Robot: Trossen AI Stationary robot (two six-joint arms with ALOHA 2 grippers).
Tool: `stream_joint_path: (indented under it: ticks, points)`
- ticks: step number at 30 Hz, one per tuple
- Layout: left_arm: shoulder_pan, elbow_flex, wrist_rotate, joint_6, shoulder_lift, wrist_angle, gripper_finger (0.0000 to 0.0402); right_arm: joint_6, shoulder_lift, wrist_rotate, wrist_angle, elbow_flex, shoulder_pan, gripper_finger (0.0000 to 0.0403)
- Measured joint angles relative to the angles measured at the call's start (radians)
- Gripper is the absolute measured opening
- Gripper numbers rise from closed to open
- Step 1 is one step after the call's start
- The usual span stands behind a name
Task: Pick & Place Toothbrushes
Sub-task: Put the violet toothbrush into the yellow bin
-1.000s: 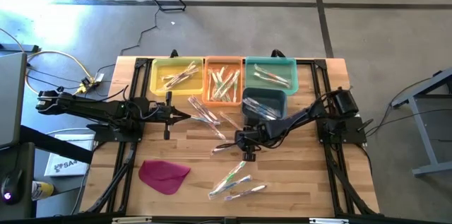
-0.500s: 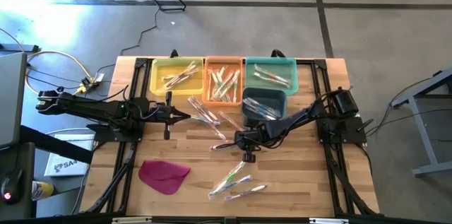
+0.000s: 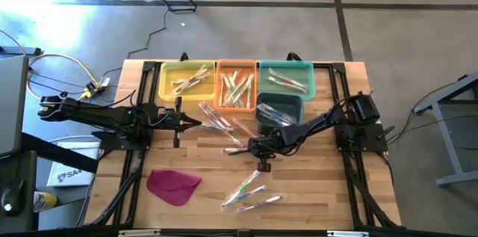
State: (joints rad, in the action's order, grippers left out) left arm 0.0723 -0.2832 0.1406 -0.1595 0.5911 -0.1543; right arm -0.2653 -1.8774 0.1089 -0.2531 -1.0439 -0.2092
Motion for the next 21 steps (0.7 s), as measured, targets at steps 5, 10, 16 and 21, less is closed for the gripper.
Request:
stream_joint_path:
  ticks: [5, 10, 16, 21]
  points:
    - [0.0, 0.0, 0.0, 0.0, 0.0, 0.0, 0.0, 0.0, 0.01, -0.03, -0.011, 0.001, 0.0, 0.0005]
    - [0.0, 0.0, 0.0, 0.0, 0.0, -0.004, 0.0, 0.005, 0.045, -0.042, -0.007, 0.001, -0.001, 0.0005]
    - [0.0, 0.0, 0.001, 0.008, 0.0, -0.043, 0.0, 0.026, 0.135, -0.037, -0.012, 0.002, 0.0, 0.0004]
    - [0.0, 0.0, 0.002, 0.034, 0.0, -0.068, 0.0, 0.049, 0.219, -0.028, -0.017, 0.001, 0.0, 0.0004]
